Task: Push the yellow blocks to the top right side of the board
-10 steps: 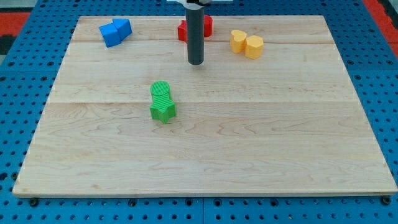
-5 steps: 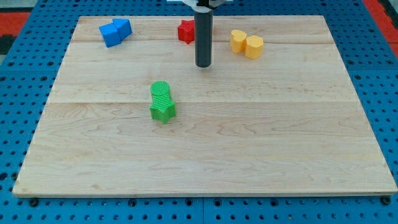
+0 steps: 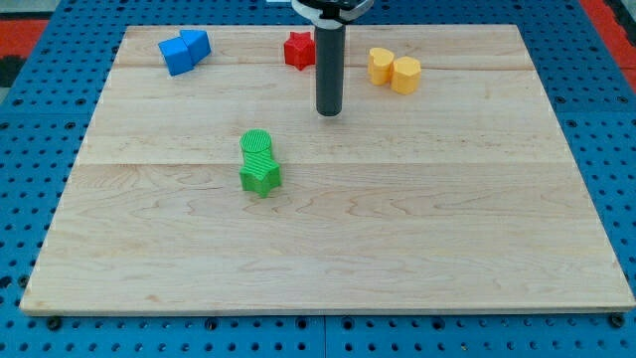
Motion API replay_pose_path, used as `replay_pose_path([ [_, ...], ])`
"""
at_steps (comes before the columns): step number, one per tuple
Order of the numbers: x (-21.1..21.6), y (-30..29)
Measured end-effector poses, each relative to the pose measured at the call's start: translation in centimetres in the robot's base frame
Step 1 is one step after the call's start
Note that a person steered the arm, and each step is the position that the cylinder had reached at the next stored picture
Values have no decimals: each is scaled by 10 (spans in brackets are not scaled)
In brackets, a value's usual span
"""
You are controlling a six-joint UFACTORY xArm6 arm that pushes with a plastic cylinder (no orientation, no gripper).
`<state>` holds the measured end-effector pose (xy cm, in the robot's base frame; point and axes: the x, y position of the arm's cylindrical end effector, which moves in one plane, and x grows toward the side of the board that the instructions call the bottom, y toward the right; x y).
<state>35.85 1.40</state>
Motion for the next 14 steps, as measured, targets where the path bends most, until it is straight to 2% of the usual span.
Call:
replay_pose_path([
  [1, 0, 38],
  [2, -33, 97],
  [4, -100, 124],
  [6, -123, 108],
  [8, -42, 93],
  [9, -24, 80],
  [10, -25, 39],
  [12, -83, 69],
  [13, -79, 52],
  [14, -124, 53],
])
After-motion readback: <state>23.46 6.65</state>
